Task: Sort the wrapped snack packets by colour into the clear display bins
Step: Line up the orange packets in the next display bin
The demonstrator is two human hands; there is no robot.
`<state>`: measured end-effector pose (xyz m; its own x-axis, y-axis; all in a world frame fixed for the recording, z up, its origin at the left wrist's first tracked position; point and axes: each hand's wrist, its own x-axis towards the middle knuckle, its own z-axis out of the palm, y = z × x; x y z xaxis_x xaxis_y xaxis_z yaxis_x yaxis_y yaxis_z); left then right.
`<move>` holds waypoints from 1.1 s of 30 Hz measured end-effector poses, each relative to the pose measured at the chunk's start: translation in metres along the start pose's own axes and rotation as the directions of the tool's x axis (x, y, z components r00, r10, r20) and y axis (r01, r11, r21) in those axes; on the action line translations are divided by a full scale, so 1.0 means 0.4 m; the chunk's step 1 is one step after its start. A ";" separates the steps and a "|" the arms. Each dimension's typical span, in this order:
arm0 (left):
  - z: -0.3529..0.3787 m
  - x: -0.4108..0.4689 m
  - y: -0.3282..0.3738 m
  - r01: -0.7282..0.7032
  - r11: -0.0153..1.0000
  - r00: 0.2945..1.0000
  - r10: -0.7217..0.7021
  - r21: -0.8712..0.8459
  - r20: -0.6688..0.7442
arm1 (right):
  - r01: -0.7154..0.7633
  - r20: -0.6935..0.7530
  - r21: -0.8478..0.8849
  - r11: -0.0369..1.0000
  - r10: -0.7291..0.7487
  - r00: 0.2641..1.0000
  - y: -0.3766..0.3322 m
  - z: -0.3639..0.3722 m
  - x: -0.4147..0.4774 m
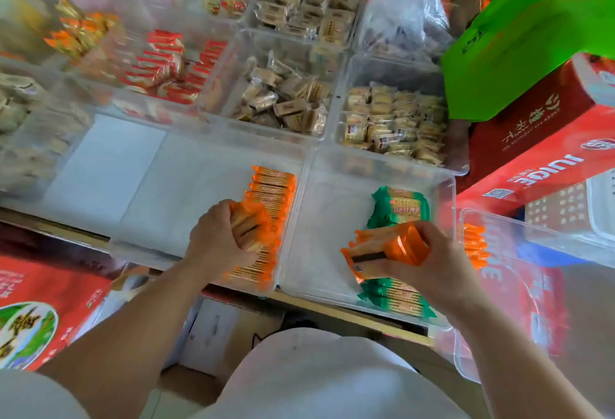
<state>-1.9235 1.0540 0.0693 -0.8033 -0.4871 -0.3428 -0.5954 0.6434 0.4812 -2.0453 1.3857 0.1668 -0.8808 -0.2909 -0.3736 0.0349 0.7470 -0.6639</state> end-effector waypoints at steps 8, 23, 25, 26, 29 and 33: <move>0.023 0.042 -0.037 -0.405 0.829 0.908 0.315 0.385 0.278 | -0.041 -0.065 0.031 0.999 0.043 0.997 -0.054 0.049 -0.012; -0.020 0.039 -0.090 -0.529 0.807 0.840 0.456 0.260 0.294 | -0.054 -0.004 0.092 0.994 0.054 0.999 -0.149 0.109 -0.033; -0.022 0.043 -0.085 -0.538 0.805 0.826 0.443 0.252 0.347 | -0.064 -0.007 0.117 0.991 0.065 0.998 -0.148 0.118 -0.034; -0.022 0.046 -0.082 -0.543 0.803 0.820 0.441 0.248 0.365 | -0.070 -0.003 0.126 0.990 0.071 0.997 -0.147 0.125 -0.035; -0.024 0.055 -0.074 -0.501 0.850 0.824 0.412 0.161 0.388 | -0.085 0.027 0.079 0.993 0.083 0.996 -0.147 0.148 -0.033; -0.015 0.057 -0.112 -0.384 0.918 0.898 0.346 0.100 0.270 | -0.085 0.037 -0.002 0.996 0.085 0.996 -0.164 0.172 -0.022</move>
<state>-1.9150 1.0107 0.0447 -0.9317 -0.0553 -0.3591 -0.2397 0.8364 0.4930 -2.0074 1.2983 0.1690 -0.8568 -0.2482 -0.4520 0.1085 0.7702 -0.6285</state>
